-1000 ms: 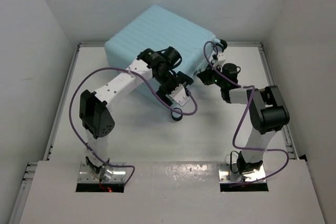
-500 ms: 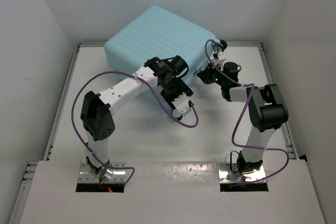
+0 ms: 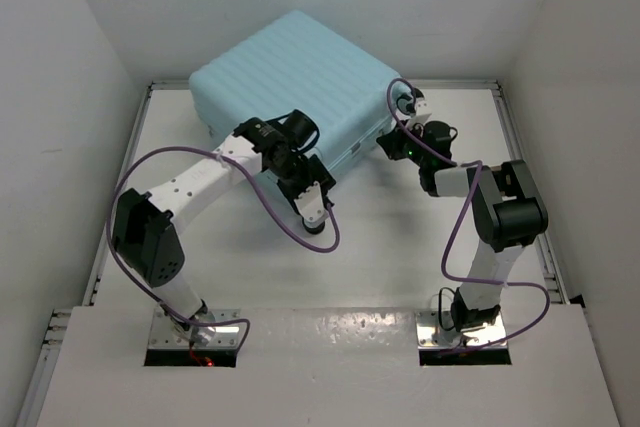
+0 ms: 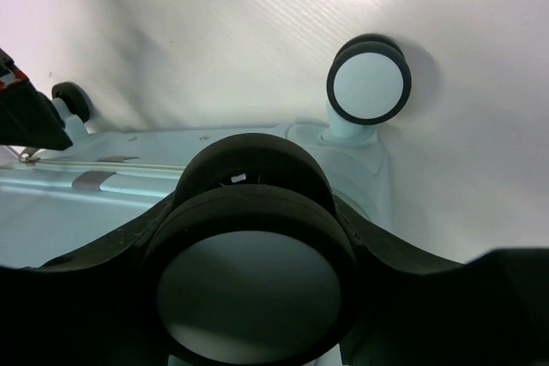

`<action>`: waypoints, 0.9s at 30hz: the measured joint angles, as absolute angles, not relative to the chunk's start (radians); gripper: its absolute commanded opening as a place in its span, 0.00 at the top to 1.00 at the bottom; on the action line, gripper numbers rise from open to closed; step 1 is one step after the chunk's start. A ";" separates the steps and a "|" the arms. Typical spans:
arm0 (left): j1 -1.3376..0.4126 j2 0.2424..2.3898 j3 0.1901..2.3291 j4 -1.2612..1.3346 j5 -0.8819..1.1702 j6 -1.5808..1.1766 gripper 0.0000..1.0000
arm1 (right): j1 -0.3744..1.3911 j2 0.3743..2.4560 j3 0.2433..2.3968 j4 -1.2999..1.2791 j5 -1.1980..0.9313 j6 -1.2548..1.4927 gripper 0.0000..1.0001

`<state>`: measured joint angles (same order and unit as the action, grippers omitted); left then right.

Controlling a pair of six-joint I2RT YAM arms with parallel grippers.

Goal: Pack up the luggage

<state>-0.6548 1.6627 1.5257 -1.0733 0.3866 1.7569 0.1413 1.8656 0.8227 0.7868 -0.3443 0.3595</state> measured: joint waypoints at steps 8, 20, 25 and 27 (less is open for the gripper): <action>-0.579 1.645 1.515 -1.144 0.442 1.860 1.00 | 0.135 1.868 0.810 0.836 -0.316 0.359 1.00; -0.402 1.643 1.514 -1.349 0.475 2.013 1.00 | 0.086 1.966 0.844 0.968 -0.389 0.361 1.00; -0.340 1.648 1.514 -1.411 0.463 2.013 1.00 | 0.079 2.039 0.938 0.972 -0.430 0.364 1.00; -0.313 1.652 1.511 -1.439 0.464 2.013 1.00 | 0.079 2.065 0.971 0.969 -0.459 0.365 1.00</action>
